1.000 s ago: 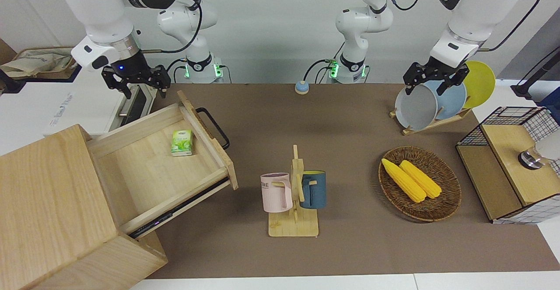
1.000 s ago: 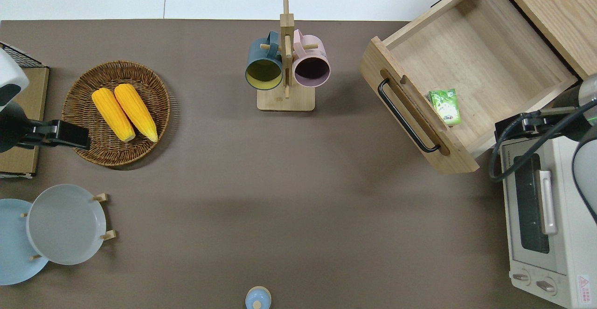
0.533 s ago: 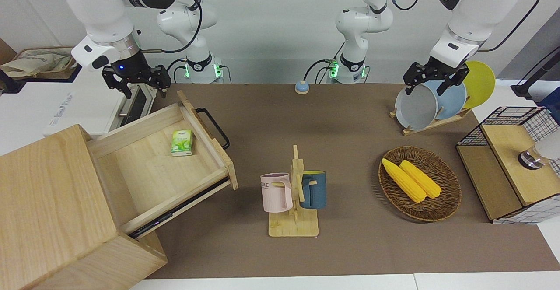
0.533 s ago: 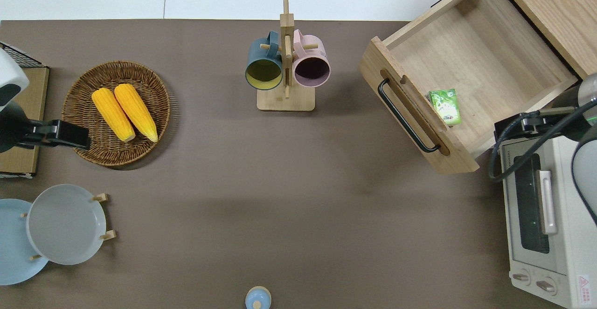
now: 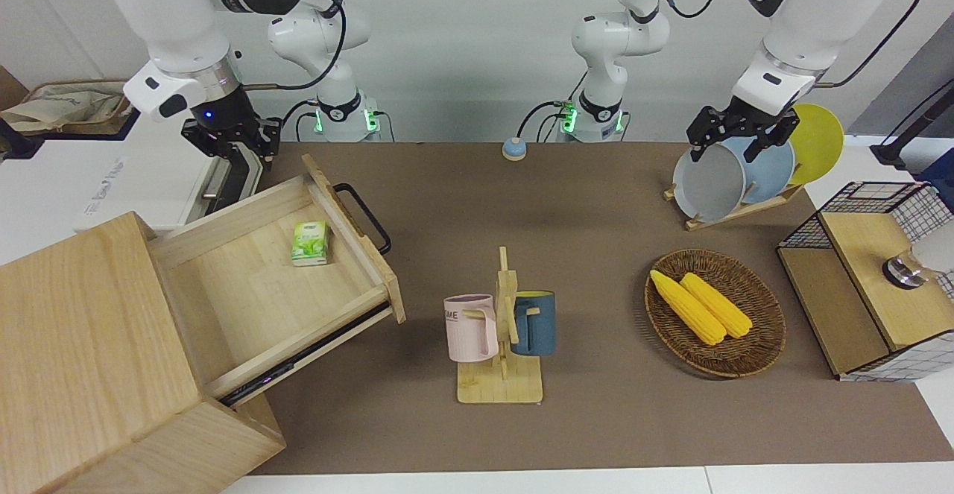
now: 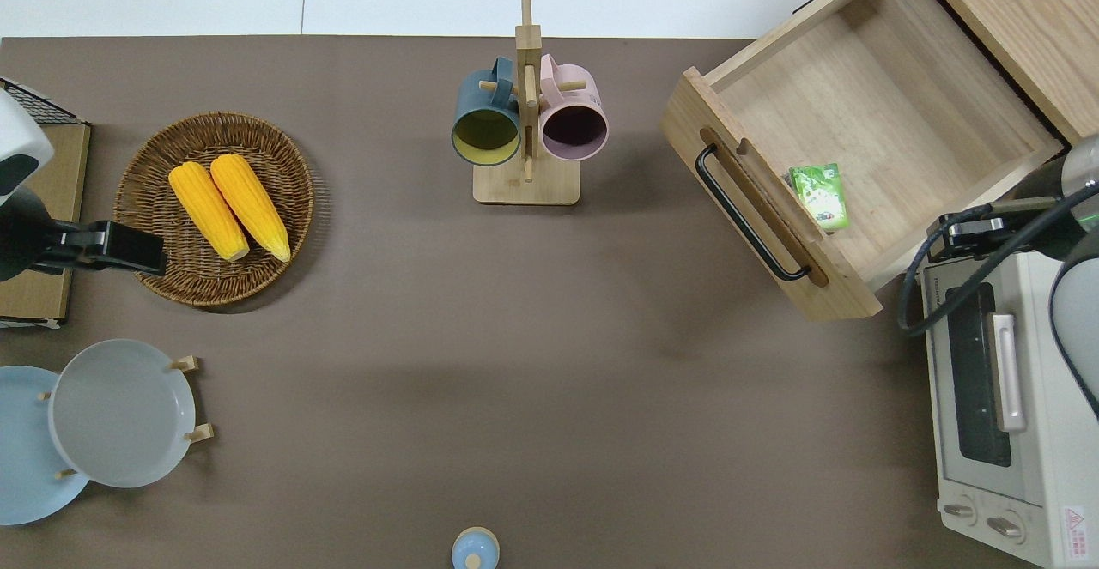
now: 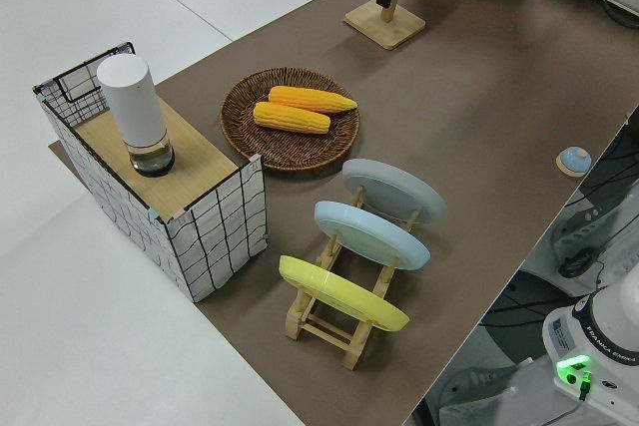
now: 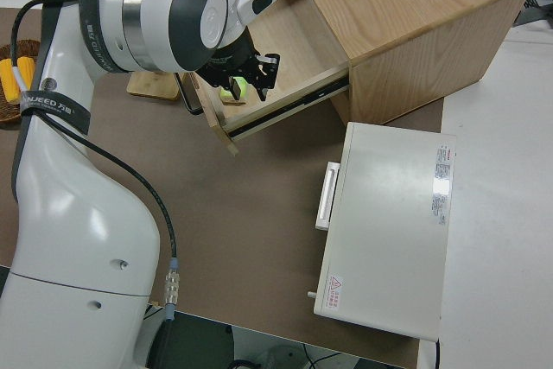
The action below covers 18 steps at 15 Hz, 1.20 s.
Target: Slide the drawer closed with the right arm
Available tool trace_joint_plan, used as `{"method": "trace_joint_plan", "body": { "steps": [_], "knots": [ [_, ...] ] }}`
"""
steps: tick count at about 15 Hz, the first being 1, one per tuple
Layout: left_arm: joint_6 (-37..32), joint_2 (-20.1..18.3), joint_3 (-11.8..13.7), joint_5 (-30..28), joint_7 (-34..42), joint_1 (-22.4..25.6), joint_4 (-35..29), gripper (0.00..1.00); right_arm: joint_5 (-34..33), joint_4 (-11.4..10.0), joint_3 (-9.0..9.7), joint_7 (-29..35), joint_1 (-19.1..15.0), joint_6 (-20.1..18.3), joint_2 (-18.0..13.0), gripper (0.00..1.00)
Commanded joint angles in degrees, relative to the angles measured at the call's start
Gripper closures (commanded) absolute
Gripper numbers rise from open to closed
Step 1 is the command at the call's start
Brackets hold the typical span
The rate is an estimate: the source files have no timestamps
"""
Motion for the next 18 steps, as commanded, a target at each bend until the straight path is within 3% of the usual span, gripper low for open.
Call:
{"method": "trace_joint_plan", "body": {
  "steps": [1, 8, 14, 18],
  "knots": [
    [-1.03, -0.25, 0.02, 1.02, -0.60, -0.39, 0.58, 0.01, 1.42, 0.76, 0.47, -0.70, -1.03, -0.04, 0.45, 1.000],
    [-1.03, -0.25, 0.02, 1.02, -0.60, -0.39, 0.58, 0.01, 1.50, 0.93, 0.74, -0.61, -0.77, -0.13, 0.45, 1.000],
    [-1.03, -0.25, 0.02, 1.02, -0.60, -0.39, 0.58, 0.01, 2.30, 3.56, 0.74, -0.09, 0.20, -5.22, -0.43, 1.000],
    [-1.03, -0.25, 0.02, 1.02, -0.60, -0.39, 0.58, 0.01, 2.82, 3.92, 0.91, 0.09, 0.29, -5.40, -0.43, 1.000]
  ]
}}
